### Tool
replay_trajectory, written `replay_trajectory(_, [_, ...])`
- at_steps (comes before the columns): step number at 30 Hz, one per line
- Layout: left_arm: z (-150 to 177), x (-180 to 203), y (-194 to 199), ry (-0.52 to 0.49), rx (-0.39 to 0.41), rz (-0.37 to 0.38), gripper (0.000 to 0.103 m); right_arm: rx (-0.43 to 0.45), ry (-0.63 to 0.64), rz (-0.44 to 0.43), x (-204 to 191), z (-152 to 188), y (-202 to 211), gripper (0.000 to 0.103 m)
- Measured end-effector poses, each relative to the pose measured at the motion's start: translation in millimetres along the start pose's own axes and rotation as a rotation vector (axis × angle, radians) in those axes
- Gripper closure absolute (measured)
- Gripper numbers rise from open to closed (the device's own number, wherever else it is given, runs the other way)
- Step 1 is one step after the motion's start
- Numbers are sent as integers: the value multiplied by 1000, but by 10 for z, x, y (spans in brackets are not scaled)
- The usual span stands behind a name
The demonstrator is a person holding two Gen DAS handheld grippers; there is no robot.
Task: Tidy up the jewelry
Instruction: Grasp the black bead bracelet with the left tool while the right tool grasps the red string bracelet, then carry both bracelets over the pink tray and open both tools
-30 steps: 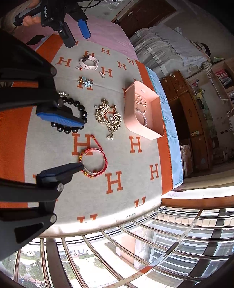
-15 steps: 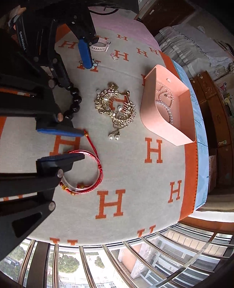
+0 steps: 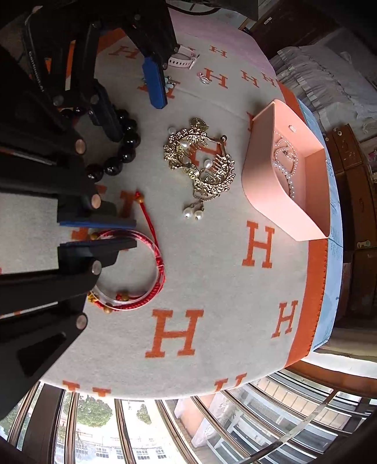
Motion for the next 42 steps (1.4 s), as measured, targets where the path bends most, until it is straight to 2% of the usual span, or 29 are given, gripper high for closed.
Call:
replay_trajectory(1, [5,12,12,2,6,2,79,3,-9,-10,18,14,5,97])
replay_trajectory(3, [28,-6,18,16,10,14,90,7,-27,-24,58,20,26,97])
replay_trajectory(6, [29,-33,20,61,25,42,91,5,-51,-35,95,0,28,97])
replay_trajectory(11, [60,-196,104,172,51,136,91,17,-81,-46,134,-42,96,97])
replay_trajectory(15, [74,-258,395,209,119,192,91,45,-86,-57,99,-63,234,97])
replay_trajectory(20, [23,-353,860,202,213,212,91,95,-81,-72,-6,-141,496,97])
replay_trajectory(24, [15,-570,1216,204,273,187,91,146,-62,-75,-115,-256,785,97])
replay_trajectory(29, [-155,-889,1618,208,320,129,91,245,-15,-62,-304,-537,1282,97])
replay_trajectory(37, [-579,-1493,2339,212,425,-11,91,397,21,-33,-492,-1288,2100,97])
replay_trajectory(42, [-913,-1704,2537,220,467,-25,91,462,21,-14,-560,-1820,2443,97])
Point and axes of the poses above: each gripper's, at about its wrist camera, not at the fingertips, and y roughly against the way its jaws point, x to its right, z to its underside, the point moved 4 cm from there along -y, roughly the way its jaws point, and after that the axes turned 3 degrees about x, right-handed, at the moved point
